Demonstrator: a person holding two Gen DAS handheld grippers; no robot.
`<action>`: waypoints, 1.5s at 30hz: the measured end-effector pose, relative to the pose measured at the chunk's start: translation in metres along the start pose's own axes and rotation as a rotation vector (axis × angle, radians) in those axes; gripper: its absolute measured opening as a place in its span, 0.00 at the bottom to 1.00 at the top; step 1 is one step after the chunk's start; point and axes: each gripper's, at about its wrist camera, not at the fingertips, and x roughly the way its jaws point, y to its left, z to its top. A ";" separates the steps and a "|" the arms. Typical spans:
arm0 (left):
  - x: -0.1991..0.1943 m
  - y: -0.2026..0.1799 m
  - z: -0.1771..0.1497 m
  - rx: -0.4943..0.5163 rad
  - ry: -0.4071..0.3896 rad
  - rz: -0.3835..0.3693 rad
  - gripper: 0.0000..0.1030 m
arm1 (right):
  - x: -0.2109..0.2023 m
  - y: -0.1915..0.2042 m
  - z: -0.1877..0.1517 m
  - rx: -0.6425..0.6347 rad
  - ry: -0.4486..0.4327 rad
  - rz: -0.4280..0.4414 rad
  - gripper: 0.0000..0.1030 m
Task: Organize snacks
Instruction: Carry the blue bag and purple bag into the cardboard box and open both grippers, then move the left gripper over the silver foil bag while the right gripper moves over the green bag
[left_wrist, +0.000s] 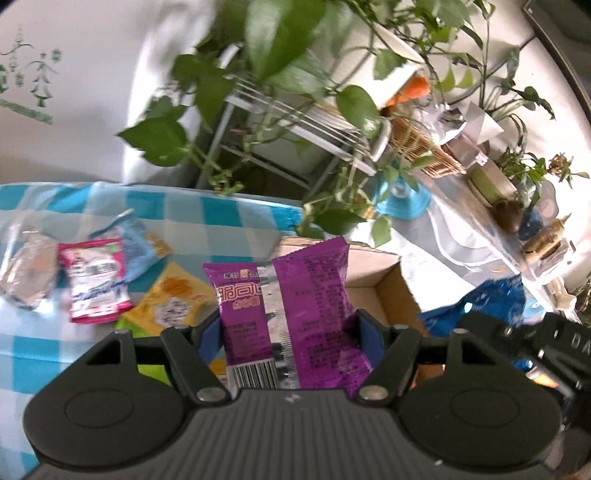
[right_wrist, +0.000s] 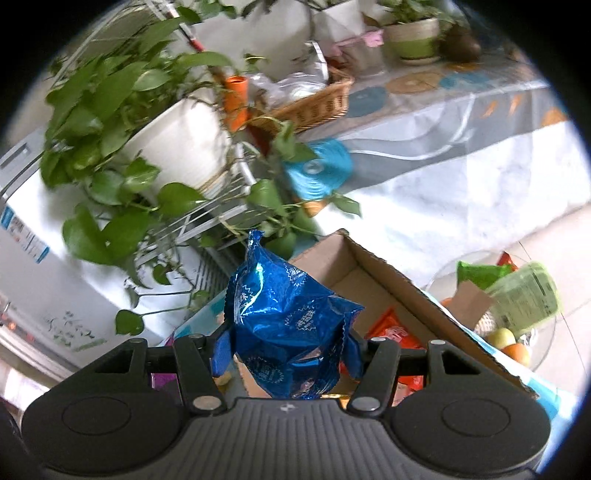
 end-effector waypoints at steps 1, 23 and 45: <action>0.004 -0.004 0.001 0.004 0.002 -0.006 0.70 | 0.000 -0.002 0.000 0.006 0.001 -0.008 0.62; 0.064 -0.043 0.017 0.034 0.044 -0.076 0.80 | 0.005 -0.035 -0.002 0.157 0.052 -0.095 0.66; 0.001 0.018 0.037 0.185 -0.001 0.027 0.89 | 0.009 0.009 -0.005 -0.040 0.034 0.016 0.82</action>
